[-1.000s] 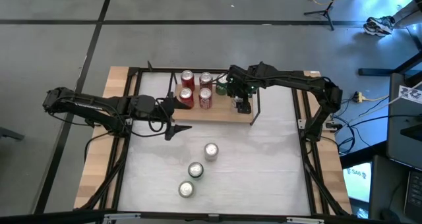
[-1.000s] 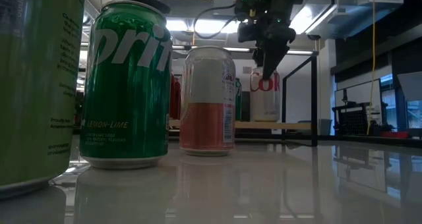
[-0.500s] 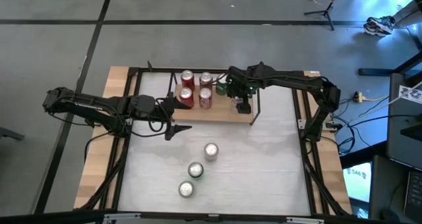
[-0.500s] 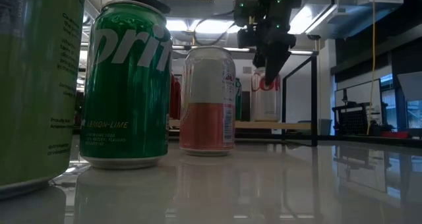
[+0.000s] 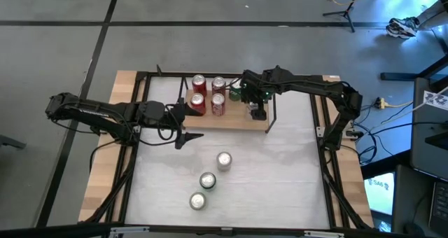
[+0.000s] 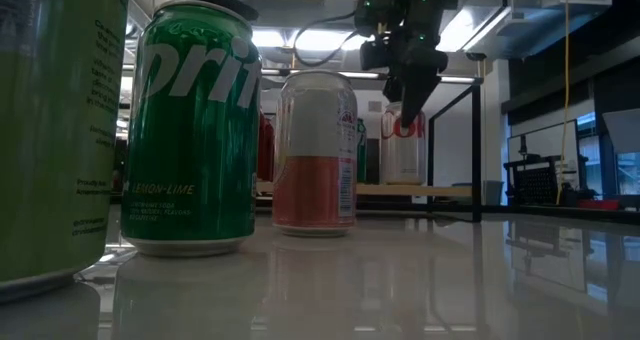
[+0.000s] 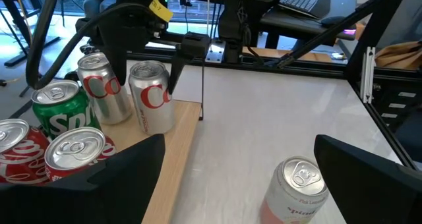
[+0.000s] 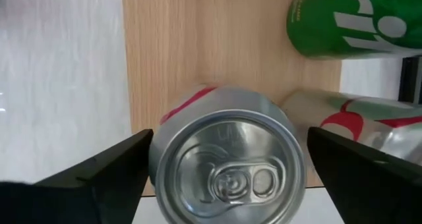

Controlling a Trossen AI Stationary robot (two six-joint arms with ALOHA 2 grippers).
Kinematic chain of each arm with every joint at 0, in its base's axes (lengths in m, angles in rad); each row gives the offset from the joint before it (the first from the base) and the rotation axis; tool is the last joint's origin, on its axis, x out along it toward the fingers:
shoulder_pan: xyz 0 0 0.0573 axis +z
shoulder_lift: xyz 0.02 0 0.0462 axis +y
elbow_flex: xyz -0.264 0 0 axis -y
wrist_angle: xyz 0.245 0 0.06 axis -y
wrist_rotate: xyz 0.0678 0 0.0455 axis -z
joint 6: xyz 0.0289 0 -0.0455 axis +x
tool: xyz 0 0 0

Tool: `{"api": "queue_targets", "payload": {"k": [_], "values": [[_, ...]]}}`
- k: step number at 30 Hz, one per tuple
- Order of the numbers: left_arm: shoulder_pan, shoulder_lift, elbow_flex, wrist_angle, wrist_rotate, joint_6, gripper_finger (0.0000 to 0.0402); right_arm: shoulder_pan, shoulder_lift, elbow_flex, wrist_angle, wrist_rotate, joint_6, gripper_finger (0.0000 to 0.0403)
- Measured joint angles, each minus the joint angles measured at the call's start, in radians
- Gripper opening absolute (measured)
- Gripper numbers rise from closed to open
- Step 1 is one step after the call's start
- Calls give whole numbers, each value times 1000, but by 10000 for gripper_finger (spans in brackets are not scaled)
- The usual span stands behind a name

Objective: Place canned beverage on shelf
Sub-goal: Put the silver soda can on the shelf aligned with the other silver soda can, then put the green soda can on the shelf aligned with the other green soda can

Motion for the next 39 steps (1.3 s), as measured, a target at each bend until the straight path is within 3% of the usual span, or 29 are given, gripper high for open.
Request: {"api": "queue_targets", "payload": {"k": [15, 26, 31, 39], "values": [[-30, 0, 0, 55, 57, -29, 379, 4, -3, 130, -36, -17, 1, 392], [-192, 3, 0, 189, -91, -32, 379, 103, -3, 235, -62, -53, 52, 392], [-265, 65, 10, 277, -105, -32, 379, 175, -3, 265, -59, -53, 54, 392], [-345, 264, 92, 272, -103, -27, 379, 289, -3, 270, -19, -53, 141, 392]]}}
